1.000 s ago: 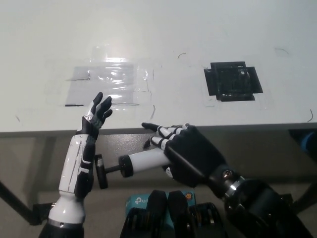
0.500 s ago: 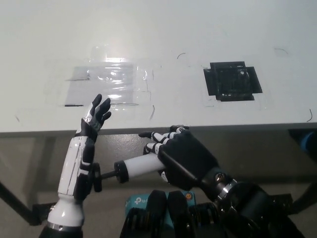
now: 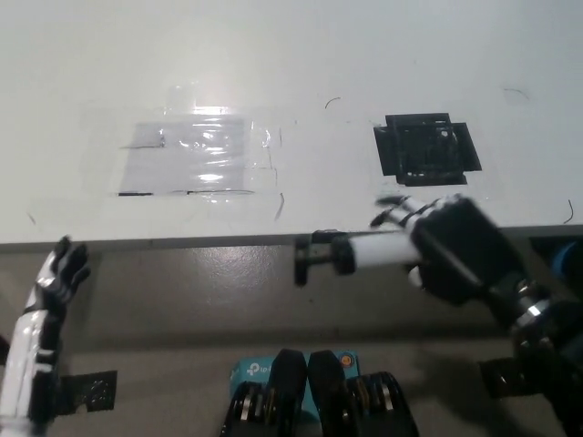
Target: The robot uses right hand to pick up a small white air pumper and uses its left hand to compress it, and then puts it on the desk
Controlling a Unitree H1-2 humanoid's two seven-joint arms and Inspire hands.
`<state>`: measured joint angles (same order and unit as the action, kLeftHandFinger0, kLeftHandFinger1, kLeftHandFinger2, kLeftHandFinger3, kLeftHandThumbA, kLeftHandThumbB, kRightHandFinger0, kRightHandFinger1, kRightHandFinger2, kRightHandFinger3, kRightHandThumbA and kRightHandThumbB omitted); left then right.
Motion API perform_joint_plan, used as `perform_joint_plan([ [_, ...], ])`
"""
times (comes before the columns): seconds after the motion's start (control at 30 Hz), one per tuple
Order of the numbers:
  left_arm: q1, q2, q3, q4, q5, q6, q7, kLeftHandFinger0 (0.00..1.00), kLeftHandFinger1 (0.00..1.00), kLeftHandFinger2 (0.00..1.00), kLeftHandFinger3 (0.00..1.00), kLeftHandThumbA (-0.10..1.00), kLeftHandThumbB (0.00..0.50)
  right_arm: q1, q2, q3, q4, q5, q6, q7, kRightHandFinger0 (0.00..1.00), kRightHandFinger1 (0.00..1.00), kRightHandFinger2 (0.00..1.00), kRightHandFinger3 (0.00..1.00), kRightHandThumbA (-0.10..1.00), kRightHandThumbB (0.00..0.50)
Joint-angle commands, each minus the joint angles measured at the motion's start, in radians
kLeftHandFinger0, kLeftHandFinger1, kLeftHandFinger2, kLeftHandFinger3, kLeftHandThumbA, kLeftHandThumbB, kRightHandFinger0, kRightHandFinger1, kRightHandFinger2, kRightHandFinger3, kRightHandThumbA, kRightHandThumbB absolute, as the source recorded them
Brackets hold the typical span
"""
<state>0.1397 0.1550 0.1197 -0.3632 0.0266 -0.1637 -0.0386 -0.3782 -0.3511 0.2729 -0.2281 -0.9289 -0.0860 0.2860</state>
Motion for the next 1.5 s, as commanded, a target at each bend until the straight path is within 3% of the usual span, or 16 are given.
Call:
perform_joint_plan([
  [0.0, 0.021, -0.001, 0.018, 0.001, -0.024, -0.075, 0.014, 1.00, 1.00, 1.00, 1.00, 1.00, 0.207, -0.082, -0.001, -0.062, 0.009, 0.080, 0.019, -0.021, 0.00, 0.48, 0.84, 0.80, -0.10, 0.185],
  [0.13, 0.029, -0.004, 0.001, 0.020, -0.023, -0.099, 0.001, 1.00, 1.00, 1.00, 1.00, 1.00, 0.153, -0.204, -0.001, -0.088, 0.122, 0.082, 0.039, -0.017, 0.00, 0.52, 0.90, 0.85, -0.10, 0.150],
  [0.2, 0.031, -0.015, -0.011, 0.032, -0.011, -0.112, 0.002, 1.00, 1.00, 1.00, 1.00, 1.00, 0.115, -0.271, 0.002, -0.087, 0.210, 0.076, 0.035, -0.036, 0.00, 0.51, 0.89, 0.83, -0.10, 0.176],
  [0.37, 0.068, -0.034, -0.041, 0.017, -0.015, -0.080, -0.009, 1.00, 1.00, 1.00, 1.00, 1.00, 0.152, -0.390, 0.028, -0.059, 0.416, 0.049, 0.060, -0.066, 0.03, 0.58, 0.89, 0.95, -0.10, 0.178],
  [0.43, 0.077, -0.037, -0.046, 0.009, -0.009, -0.057, -0.008, 1.00, 1.00, 1.00, 1.00, 1.00, 0.176, -0.456, 0.044, -0.044, 0.536, 0.046, 0.059, -0.093, 0.07, 0.62, 0.92, 0.92, -0.10, 0.207],
  [0.57, 0.081, -0.048, -0.060, 0.017, -0.004, -0.052, -0.010, 1.00, 1.00, 1.00, 1.00, 1.00, 0.196, -0.557, 0.064, -0.021, 0.753, 0.053, 0.041, -0.176, 0.05, 0.58, 0.88, 0.87, -0.10, 0.199],
  [0.73, 0.106, -0.054, -0.076, 0.030, -0.007, -0.086, -0.014, 1.00, 1.00, 1.00, 1.00, 1.00, 0.140, -0.639, 0.094, 0.005, 0.959, 0.066, 0.044, -0.243, 0.07, 0.60, 0.93, 0.87, -0.10, 0.230],
  [0.83, 0.098, -0.053, -0.077, 0.028, -0.008, -0.077, -0.014, 1.00, 1.00, 1.00, 1.00, 1.00, 0.143, -0.671, 0.099, 0.029, 1.011, 0.058, 0.112, -0.198, 0.22, 0.63, 0.88, 0.72, -0.10, 0.234],
  [0.9, 0.101, -0.051, -0.075, 0.028, 0.003, -0.078, -0.012, 1.00, 1.00, 1.00, 1.00, 1.00, 0.136, -0.670, 0.095, 0.053, 1.008, 0.048, 0.155, -0.143, 0.38, 0.66, 0.84, 0.80, 0.03, 0.262],
  [0.93, 0.102, -0.050, -0.075, 0.030, 0.006, -0.082, -0.011, 1.00, 1.00, 1.00, 1.00, 1.00, 0.134, -0.669, 0.093, 0.063, 1.011, 0.047, 0.163, -0.136, 0.37, 0.61, 0.78, 0.79, 0.06, 0.265],
  [0.97, 0.103, -0.047, -0.073, 0.031, 0.005, -0.085, -0.012, 1.00, 1.00, 1.00, 1.00, 1.00, 0.134, -0.678, 0.088, 0.087, 1.025, 0.036, 0.174, -0.108, 0.56, 0.79, 0.92, 0.90, 0.17, 0.242],
  [1.0, 0.104, -0.045, -0.072, 0.032, 0.008, -0.083, -0.012, 1.00, 1.00, 1.00, 1.00, 1.00, 0.142, -0.683, 0.083, 0.101, 1.031, 0.038, 0.178, -0.080, 0.86, 1.00, 1.00, 1.00, 0.25, 0.253],
  [1.03, 0.106, -0.044, -0.072, 0.032, 0.007, -0.079, -0.013, 1.00, 1.00, 1.00, 1.00, 1.00, 0.151, -0.683, 0.079, 0.107, 1.030, 0.046, 0.185, -0.068, 1.00, 1.00, 1.00, 1.00, 0.31, 0.263],
  [1.1, 0.109, -0.043, -0.071, 0.037, 0.005, -0.077, -0.013, 1.00, 1.00, 1.00, 1.00, 1.00, 0.163, -0.679, 0.066, 0.116, 1.012, 0.060, 0.208, -0.032, 1.00, 1.00, 1.00, 1.00, 0.46, 0.293],
  [1.27, 0.107, -0.041, -0.069, 0.034, 0.007, -0.066, -0.013, 1.00, 1.00, 1.00, 1.00, 1.00, 0.185, -0.665, 0.049, 0.112, 0.984, 0.068, 0.195, -0.104, 1.00, 1.00, 1.00, 1.00, 0.63, 0.281],
  [1.47, 0.111, -0.038, -0.065, 0.033, -0.001, -0.073, -0.014, 1.00, 1.00, 1.00, 1.00, 1.00, 0.181, -0.639, 0.027, 0.098, 0.935, 0.091, 0.165, -0.143, 1.00, 1.00, 1.00, 1.00, 0.66, 0.288],
])
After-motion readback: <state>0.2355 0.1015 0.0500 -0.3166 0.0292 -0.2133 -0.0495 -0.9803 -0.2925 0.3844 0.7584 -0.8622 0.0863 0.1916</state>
